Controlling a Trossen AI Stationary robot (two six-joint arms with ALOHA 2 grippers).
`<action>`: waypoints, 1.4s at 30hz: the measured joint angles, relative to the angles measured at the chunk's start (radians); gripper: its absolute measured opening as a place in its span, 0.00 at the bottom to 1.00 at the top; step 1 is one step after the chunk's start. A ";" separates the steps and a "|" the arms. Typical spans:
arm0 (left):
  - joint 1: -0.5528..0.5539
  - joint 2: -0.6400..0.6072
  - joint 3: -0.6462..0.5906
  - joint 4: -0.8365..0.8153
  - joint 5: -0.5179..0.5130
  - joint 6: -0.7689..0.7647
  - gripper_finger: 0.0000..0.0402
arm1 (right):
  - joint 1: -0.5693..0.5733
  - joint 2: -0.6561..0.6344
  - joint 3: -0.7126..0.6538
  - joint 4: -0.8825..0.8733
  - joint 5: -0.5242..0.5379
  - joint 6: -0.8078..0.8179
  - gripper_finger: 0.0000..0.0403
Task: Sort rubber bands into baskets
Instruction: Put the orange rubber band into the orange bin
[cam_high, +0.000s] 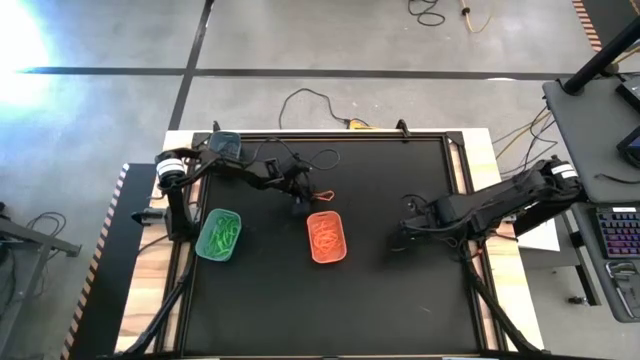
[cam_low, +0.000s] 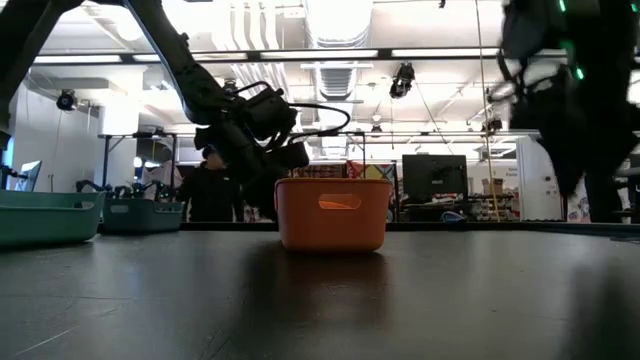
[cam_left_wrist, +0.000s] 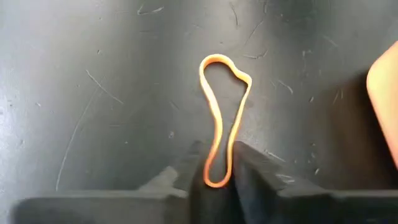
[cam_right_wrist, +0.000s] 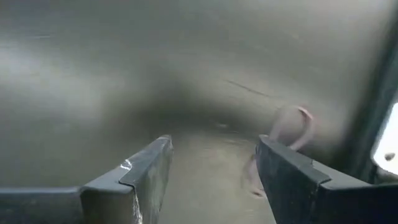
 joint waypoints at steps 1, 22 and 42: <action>-0.001 0.000 0.000 0.000 0.000 -0.014 0.14 | -0.002 0.000 -0.026 -0.002 -0.002 0.045 0.55; -0.122 -0.326 0.225 -0.385 0.135 -0.168 0.00 | -0.013 -0.023 -0.256 0.193 -0.169 0.146 0.34; -0.340 -0.130 0.214 -0.346 0.094 -0.292 0.02 | -0.013 -0.018 -0.176 0.243 -0.152 -0.067 0.02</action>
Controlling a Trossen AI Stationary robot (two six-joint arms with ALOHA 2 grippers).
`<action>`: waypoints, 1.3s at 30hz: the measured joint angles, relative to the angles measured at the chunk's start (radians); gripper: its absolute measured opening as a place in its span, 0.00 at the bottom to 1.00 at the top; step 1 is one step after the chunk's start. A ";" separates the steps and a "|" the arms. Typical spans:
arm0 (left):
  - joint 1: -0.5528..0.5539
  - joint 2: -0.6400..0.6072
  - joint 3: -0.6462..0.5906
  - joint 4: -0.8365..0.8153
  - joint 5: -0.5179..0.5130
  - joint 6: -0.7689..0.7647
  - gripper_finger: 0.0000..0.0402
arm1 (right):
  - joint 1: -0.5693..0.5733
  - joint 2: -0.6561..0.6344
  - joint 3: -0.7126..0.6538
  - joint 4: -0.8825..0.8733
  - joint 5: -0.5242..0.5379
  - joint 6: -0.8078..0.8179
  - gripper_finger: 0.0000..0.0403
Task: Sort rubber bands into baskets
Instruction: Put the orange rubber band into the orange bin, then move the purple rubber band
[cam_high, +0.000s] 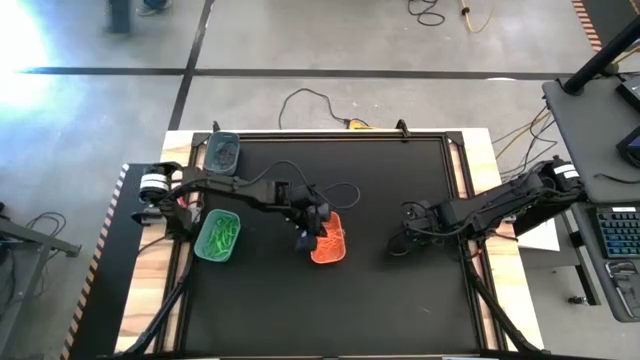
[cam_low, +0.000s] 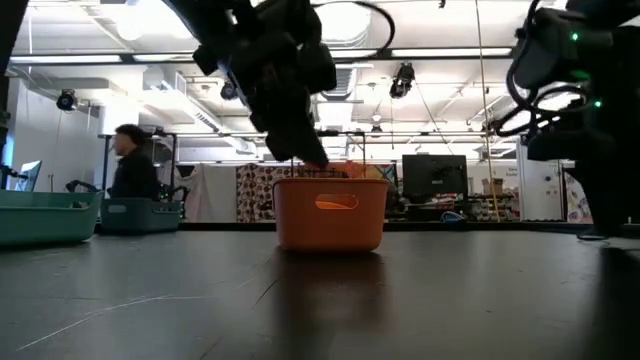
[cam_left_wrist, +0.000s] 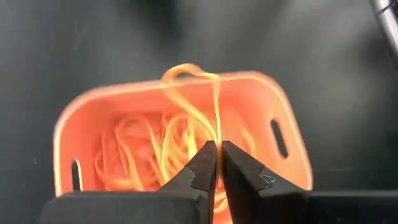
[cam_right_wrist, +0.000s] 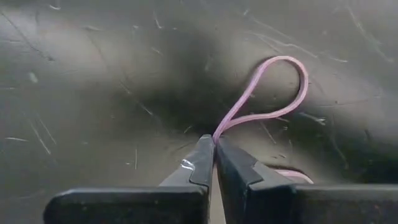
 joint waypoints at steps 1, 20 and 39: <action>0.000 0.008 0.000 -0.010 -0.001 -0.004 0.03 | 0.000 0.002 0.009 0.000 0.006 0.000 0.02; -0.033 -0.098 0.115 -0.525 -0.041 -0.124 0.58 | -0.424 0.411 0.372 0.362 -0.029 -0.777 0.02; -0.227 -0.475 -0.210 -0.430 -0.395 -0.698 0.59 | -0.511 1.117 1.343 0.124 -0.081 -1.231 0.03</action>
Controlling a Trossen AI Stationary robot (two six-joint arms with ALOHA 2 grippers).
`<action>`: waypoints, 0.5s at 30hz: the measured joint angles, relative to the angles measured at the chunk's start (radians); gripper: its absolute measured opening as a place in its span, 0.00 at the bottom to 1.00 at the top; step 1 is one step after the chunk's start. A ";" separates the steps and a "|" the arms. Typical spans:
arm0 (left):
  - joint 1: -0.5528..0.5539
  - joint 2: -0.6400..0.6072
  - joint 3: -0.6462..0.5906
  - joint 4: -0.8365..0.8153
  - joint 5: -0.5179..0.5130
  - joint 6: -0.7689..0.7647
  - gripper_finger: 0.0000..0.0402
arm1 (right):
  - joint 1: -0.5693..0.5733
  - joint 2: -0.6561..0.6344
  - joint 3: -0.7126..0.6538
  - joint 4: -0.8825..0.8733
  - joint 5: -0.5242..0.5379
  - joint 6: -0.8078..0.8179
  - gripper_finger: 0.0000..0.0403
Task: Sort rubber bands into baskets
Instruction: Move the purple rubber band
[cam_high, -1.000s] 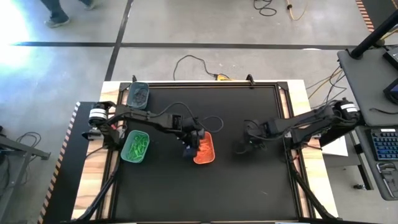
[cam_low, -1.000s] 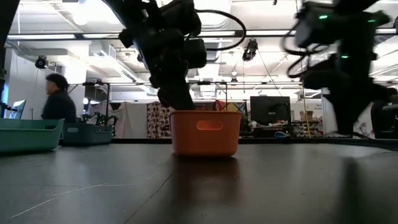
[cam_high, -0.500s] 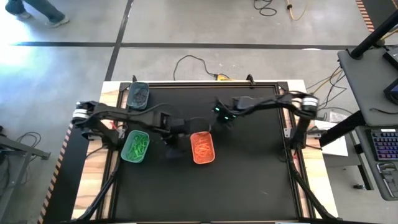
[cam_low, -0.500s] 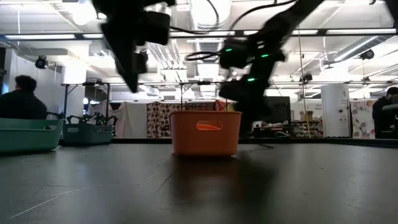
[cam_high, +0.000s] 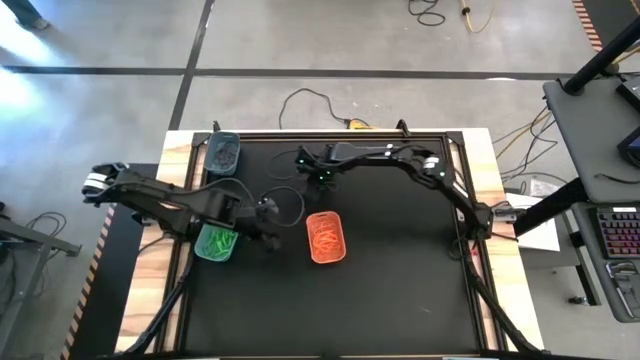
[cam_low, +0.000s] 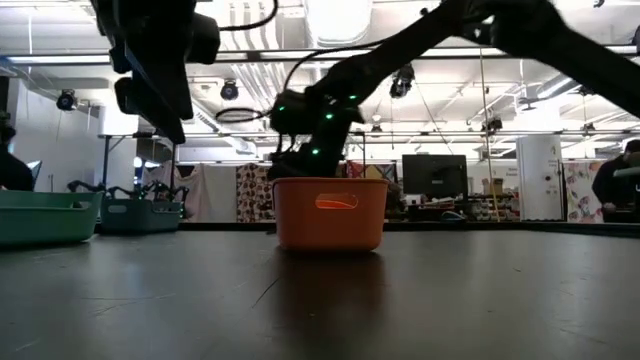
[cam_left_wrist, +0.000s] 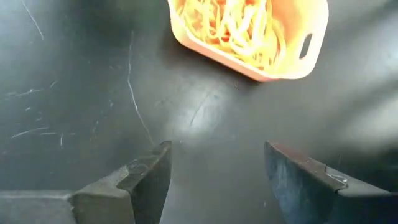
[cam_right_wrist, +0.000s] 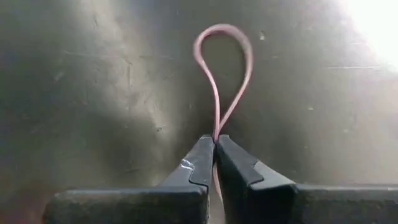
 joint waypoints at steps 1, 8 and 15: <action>-0.001 -0.009 -0.014 0.018 -0.011 -0.004 0.59 | 0.000 0.025 0.042 -0.042 0.000 -0.004 0.04; 0.011 -0.036 -0.073 0.123 -0.029 0.021 0.59 | 0.000 0.072 0.168 -0.163 -0.009 0.009 0.22; 0.066 -0.086 -0.086 0.275 -0.096 0.282 0.58 | 0.002 -0.031 0.144 -0.274 -0.003 0.013 0.47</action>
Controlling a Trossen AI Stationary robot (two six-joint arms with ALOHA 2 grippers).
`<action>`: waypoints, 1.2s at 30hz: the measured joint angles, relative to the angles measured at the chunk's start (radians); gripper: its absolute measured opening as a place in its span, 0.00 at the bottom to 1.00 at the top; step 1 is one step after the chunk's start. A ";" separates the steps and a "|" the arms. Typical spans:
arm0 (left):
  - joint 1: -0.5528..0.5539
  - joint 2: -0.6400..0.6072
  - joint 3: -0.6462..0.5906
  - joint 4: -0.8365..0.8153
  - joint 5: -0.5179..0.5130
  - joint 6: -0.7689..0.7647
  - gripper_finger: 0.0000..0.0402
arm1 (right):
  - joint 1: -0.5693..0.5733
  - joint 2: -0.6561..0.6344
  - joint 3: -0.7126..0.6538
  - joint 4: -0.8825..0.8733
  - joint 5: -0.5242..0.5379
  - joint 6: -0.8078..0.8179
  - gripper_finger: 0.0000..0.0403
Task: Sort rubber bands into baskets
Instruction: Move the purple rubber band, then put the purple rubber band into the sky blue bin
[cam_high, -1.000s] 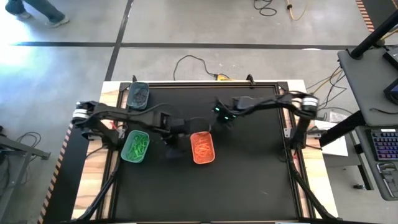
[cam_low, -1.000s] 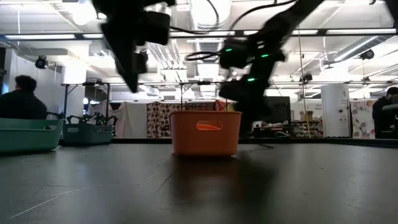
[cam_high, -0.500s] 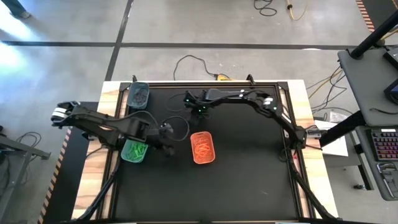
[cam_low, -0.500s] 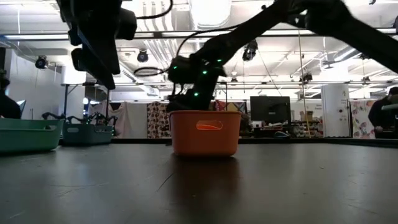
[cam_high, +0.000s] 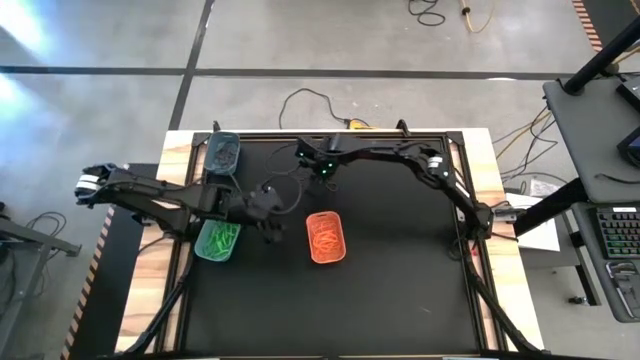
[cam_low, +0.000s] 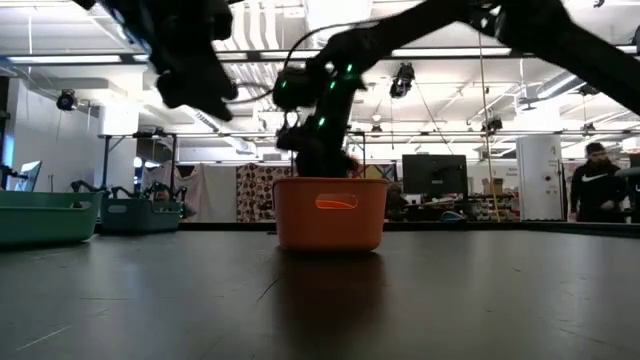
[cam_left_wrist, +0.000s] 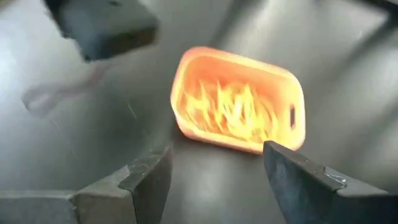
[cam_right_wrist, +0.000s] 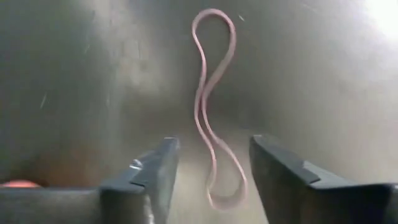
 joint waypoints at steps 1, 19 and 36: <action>0.019 -0.007 0.000 0.018 0.000 0.029 0.58 | 0.001 -0.023 -0.005 -0.023 0.003 -0.001 0.49; 0.502 0.304 -0.001 0.360 0.333 0.539 0.58 | 0.201 -0.671 -0.465 -0.070 0.179 0.257 0.56; 0.601 0.661 0.148 0.406 0.413 0.665 0.57 | 0.577 -0.937 -0.812 0.000 0.395 0.953 0.55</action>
